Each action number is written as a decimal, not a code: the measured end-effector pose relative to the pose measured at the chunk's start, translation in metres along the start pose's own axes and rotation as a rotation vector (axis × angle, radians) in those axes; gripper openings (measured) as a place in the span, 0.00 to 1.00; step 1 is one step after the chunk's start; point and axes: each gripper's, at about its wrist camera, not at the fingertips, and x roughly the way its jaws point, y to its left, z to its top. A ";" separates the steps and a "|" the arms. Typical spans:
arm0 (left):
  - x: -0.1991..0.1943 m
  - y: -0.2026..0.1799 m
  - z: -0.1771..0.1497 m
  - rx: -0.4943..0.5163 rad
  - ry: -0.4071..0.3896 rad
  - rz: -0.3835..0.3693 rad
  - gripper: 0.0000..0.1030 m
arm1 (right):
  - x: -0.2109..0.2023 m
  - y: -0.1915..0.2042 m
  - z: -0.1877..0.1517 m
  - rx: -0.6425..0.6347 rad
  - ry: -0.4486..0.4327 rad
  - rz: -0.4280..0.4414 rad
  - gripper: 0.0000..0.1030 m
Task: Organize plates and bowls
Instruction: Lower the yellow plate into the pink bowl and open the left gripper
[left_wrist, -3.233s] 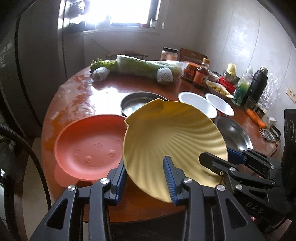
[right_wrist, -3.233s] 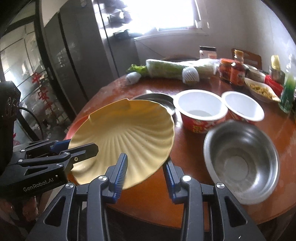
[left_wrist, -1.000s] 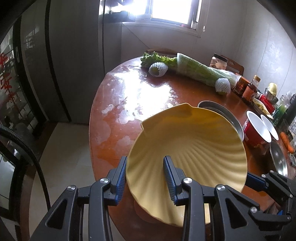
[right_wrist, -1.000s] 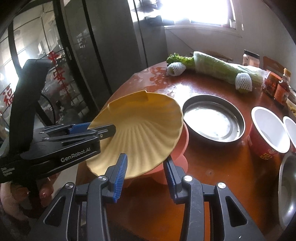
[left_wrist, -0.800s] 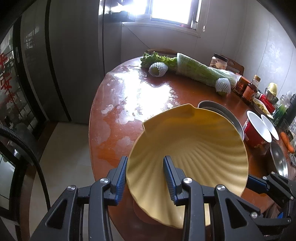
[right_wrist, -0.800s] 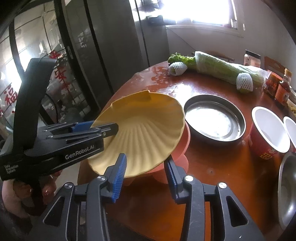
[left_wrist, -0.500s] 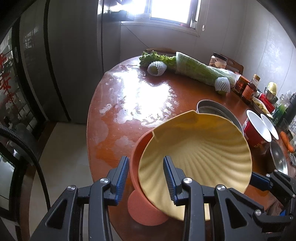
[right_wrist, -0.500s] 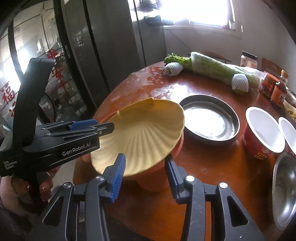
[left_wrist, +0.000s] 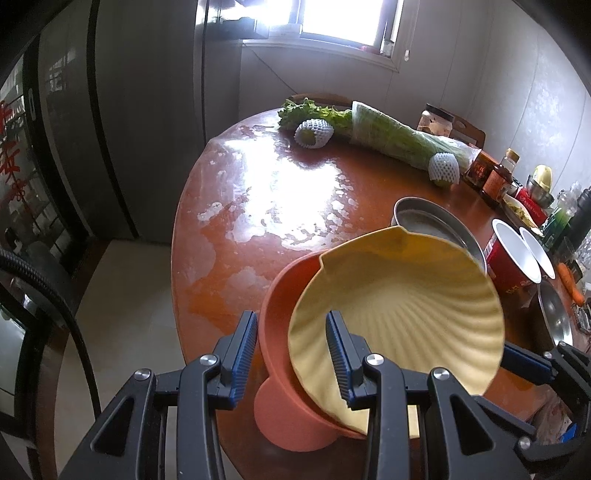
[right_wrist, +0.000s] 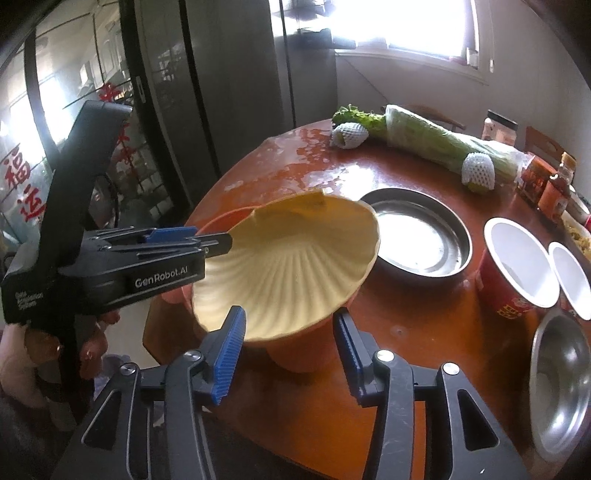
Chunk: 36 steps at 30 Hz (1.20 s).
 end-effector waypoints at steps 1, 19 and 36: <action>0.000 0.000 0.000 0.000 -0.001 -0.002 0.38 | -0.001 0.001 -0.001 -0.007 0.002 -0.003 0.52; -0.021 -0.004 0.003 -0.005 -0.034 -0.011 0.38 | -0.013 0.003 -0.006 -0.020 -0.016 0.031 0.56; -0.043 -0.052 0.015 0.098 -0.063 -0.002 0.41 | -0.043 -0.036 -0.009 0.113 -0.102 -0.002 0.63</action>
